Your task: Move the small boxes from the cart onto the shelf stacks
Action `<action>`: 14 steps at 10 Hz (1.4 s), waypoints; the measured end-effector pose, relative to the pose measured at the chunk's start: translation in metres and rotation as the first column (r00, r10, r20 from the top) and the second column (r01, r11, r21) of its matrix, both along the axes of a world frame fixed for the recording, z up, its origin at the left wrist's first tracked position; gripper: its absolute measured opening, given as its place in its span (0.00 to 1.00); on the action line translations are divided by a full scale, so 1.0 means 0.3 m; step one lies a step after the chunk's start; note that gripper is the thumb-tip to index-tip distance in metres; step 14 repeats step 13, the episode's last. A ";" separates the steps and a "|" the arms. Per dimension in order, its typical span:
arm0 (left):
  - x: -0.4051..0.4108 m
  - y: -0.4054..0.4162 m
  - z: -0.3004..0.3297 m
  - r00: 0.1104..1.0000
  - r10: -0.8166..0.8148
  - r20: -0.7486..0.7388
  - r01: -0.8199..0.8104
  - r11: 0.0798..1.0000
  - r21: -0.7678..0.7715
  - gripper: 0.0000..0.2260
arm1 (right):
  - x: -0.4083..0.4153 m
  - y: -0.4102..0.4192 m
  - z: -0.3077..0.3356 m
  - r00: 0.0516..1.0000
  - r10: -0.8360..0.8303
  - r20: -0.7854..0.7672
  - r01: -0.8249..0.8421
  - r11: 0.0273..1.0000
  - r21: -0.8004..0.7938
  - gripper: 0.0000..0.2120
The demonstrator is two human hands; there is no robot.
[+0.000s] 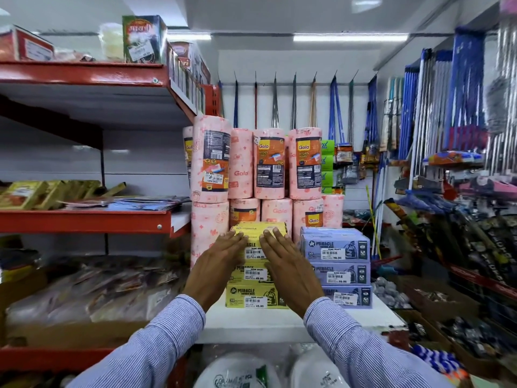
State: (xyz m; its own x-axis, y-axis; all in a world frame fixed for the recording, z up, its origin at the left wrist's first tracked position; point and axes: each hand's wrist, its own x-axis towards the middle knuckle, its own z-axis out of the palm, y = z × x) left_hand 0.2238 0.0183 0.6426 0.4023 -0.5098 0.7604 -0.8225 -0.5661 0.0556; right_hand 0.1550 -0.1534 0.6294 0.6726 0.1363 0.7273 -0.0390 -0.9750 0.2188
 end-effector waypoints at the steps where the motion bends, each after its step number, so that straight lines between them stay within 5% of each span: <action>1: 0.007 -0.007 -0.015 0.998 0.039 0.048 -0.040 0.999 0.021 0.24 | 0.004 0.000 -0.006 1.000 0.022 -0.005 -0.022 1.000 0.014 0.29; 3: -0.031 -0.048 -0.067 0.961 0.111 0.253 -0.139 0.986 0.096 0.26 | -0.075 -0.024 -0.032 0.995 -0.016 0.094 0.015 1.000 0.004 0.29; 5: -0.142 -0.234 -0.077 0.944 -0.001 0.331 -0.040 0.992 0.119 0.30 | -0.212 -0.204 -0.072 0.982 -0.126 0.141 0.115 0.990 0.080 0.34; 8: -0.167 -0.477 -0.122 0.957 0.019 0.288 -0.070 0.984 0.166 0.30 | -0.269 -0.406 -0.083 0.976 -0.203 0.074 0.196 0.977 0.089 0.33; 14: -0.165 -0.491 -0.141 0.955 0.043 0.293 -0.086 0.987 0.137 0.29 | -0.234 -0.420 -0.106 0.985 -0.155 0.078 0.145 0.982 0.120 0.31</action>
